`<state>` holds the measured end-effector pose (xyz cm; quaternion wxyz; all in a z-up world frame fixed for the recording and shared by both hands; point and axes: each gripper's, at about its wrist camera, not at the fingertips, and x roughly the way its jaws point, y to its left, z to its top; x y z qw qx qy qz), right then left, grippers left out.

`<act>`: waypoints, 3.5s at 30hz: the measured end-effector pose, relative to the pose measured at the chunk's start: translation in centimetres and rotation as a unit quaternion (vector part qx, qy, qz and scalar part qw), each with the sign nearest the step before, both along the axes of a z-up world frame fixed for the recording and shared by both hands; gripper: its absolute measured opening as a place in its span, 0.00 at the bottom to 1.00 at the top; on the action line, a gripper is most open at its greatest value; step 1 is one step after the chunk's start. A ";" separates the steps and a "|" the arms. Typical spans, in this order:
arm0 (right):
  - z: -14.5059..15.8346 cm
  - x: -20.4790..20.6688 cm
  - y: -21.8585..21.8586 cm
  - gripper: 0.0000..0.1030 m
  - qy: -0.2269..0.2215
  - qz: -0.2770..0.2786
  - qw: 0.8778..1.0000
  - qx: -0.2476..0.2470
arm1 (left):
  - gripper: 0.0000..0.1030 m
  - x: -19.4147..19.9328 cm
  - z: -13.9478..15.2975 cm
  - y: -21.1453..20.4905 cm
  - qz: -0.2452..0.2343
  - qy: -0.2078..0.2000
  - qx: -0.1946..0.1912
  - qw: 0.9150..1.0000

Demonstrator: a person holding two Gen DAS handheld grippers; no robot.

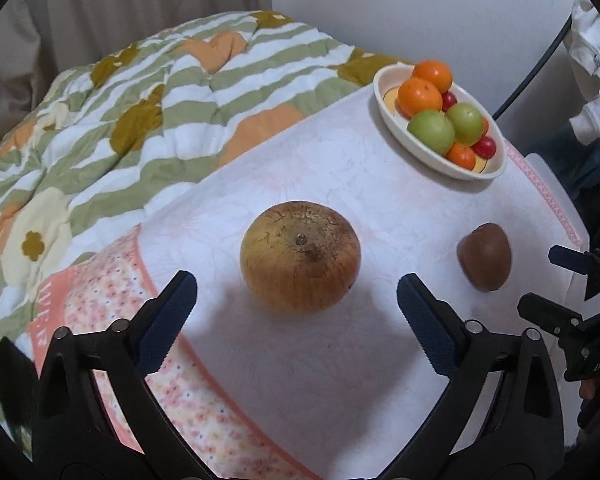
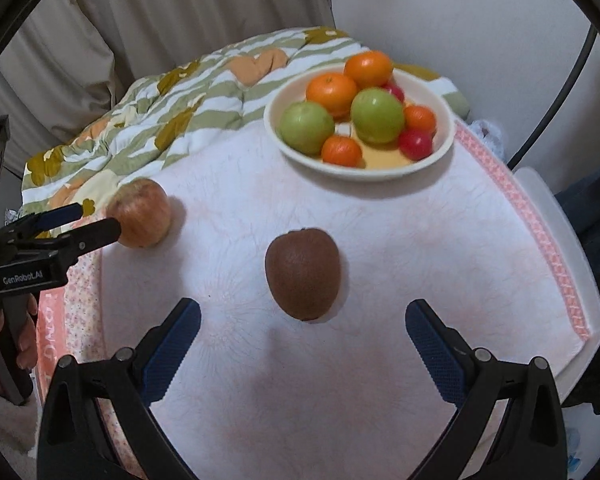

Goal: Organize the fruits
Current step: 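Withdraw both tools from the plate toward the apple and kiwi, then grasp the brown apple with the left tool while the right tool grasps the kiwi, then carry the apple to the plate and open the left tool while the right tool carries the kiwi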

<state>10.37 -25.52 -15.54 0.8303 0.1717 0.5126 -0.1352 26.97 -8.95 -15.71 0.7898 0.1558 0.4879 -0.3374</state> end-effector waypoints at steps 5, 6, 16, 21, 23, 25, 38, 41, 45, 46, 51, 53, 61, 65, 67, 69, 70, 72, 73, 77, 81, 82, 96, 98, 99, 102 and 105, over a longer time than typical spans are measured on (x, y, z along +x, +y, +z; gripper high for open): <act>-1.5 0.3 -0.1 0.99 0.011 -0.007 1.000 0.004 | 0.95 0.8 -1.6 -1.0 -0.011 0.007 0.005 1.000; -1.7 0.4 -0.2 0.99 0.013 -0.009 1.000 0.002 | 0.94 0.9 -2.0 -1.3 -0.016 0.009 0.007 1.000; -3.2 1.0 -0.2 0.94 0.021 -0.013 1.000 -0.016 | 0.81 1.8 -4.0 -2.0 -0.028 0.021 0.009 0.999; -3.6 1.4 -0.7 0.81 0.019 -0.025 0.999 -0.011 | 0.81 1.8 -4.0 -1.9 -0.033 0.017 0.013 0.999; -3.6 1.7 -0.7 0.79 0.019 -0.024 0.999 -0.011 | 0.81 1.8 -4.1 -1.8 -0.033 0.017 0.012 0.999; -3.7 2.0 -0.5 0.77 0.018 -0.018 1.000 -0.011 | 0.81 1.8 -4.1 -1.8 -0.031 0.019 0.010 0.999; -4.5 3.8 -0.4 0.50 0.013 0.007 1.000 -0.022 | 0.80 0.7 -4.0 -1.0 -0.026 0.020 0.015 0.999; -4.4 4.0 0.1 0.46 0.012 0.016 0.999 -0.030 | 0.80 0.2 -3.8 -0.6 -0.022 0.020 0.017 0.999; -4.2 3.8 0.2 0.46 0.007 0.023 0.999 -0.024 | 0.80 -0.5 -3.4 0.0 -0.013 0.022 0.015 1.000; -4.0 3.7 0.2 0.46 0.005 0.023 0.999 -0.022 | 0.80 -0.7 -3.3 0.1 -0.011 0.022 0.014 1.000; -2.6 3.4 0.5 0.46 -0.005 0.030 0.999 -0.022 | 0.80 -1.6 -1.8 0.9 0.001 0.017 0.003 1.000; -1.8 3.3 0.6 0.46 -0.010 0.034 0.999 -0.025 | 0.80 -2.2 -0.9 1.2 0.006 0.012 -0.002 1.000; 2.3 1.7 -0.3 0.46 -0.040 0.050 0.998 -0.023 | 0.80 -3.9 3.1 0.9 0.028 -0.010 -0.021 0.999; 4.2 1.2 -1.6 0.46 -0.054 0.061 0.996 -0.027 | 0.80 -4.8 5.1 -0.2 0.047 -0.024 -0.028 0.998; 5.1 0.9 -2.8 0.46 -0.060 0.069 0.995 -0.027 | 0.80 -5.3 6.0 -1.0 0.058 -0.028 -0.033 0.997; 5.8 0.9 -4.0 0.46 -0.065 0.081 0.994 -0.025 | 0.80 -5.7 6.9 -2.2 0.072 -0.033 -0.038 0.996; 6.1 0.8 -4.4 0.46 -0.066 0.086 0.994 -0.025 | 0.80 -5.9 7.3 -2.8 0.079 -0.036 -0.040 0.995; 6.7 0.8 -5.9 0.46 -0.069 0.101 0.992 -0.026 | 0.80 -6.3 8.1 -4.3 0.096 -0.039 -0.045 0.994; 7.0 0.8 -6.5 0.46 -0.071 0.107 0.991 -0.026 | 0.80 -6.4 8.3 -4.8 0.101 -0.040 -0.046 0.993; 7.6 1.1 -9.6 0.46 -0.077 0.129 0.988 -0.026 | 0.80 -6.8 8.9 -7.8 0.124 -0.044 -0.053 0.990; 7.7 2.0 -13.0 0.46 -0.081 0.152 0.985 -0.027 | 0.80 -7.0 9.0 -11.1 0.138 -0.049 -0.055 0.988; 7.6 2.1 -13.5 0.46 -0.082 0.155 0.984 -0.027 | 0.80 -6.9 8.9 -11.9 0.141 -0.050 -0.055 0.987; 5.9 5.3 -20.6 0.46 -0.079 0.198 0.977 -0.027 | 0.80 -6.6 4.9 -21.1 0.144 -0.023 -0.039 0.989; 5.7 5.4 -21.2 0.46 -0.078 0.195 0.977 -0.028 | 0.80 -6.5 4.0 -22.1 0.137 -0.018 -0.032 0.990; 5.5 5.5 -21.6 0.46 -0.076 0.191 0.978 -0.027 | 0.80 -6.5 3.6 -22.3 0.135 -0.015 -0.030 0.990; 4.8 5.8 -22.4 0.46 -0.072 0.183 0.980 -0.024 | 0.80 -6.5 2.3 -23.2 0.128 -0.013 -0.020 0.991; 4.0 6.0 -22.9 0.46 -0.066 0.176 0.982 -0.021 | 0.80 -6.6 1.1 -23.7 0.119 -0.015 -0.011 0.993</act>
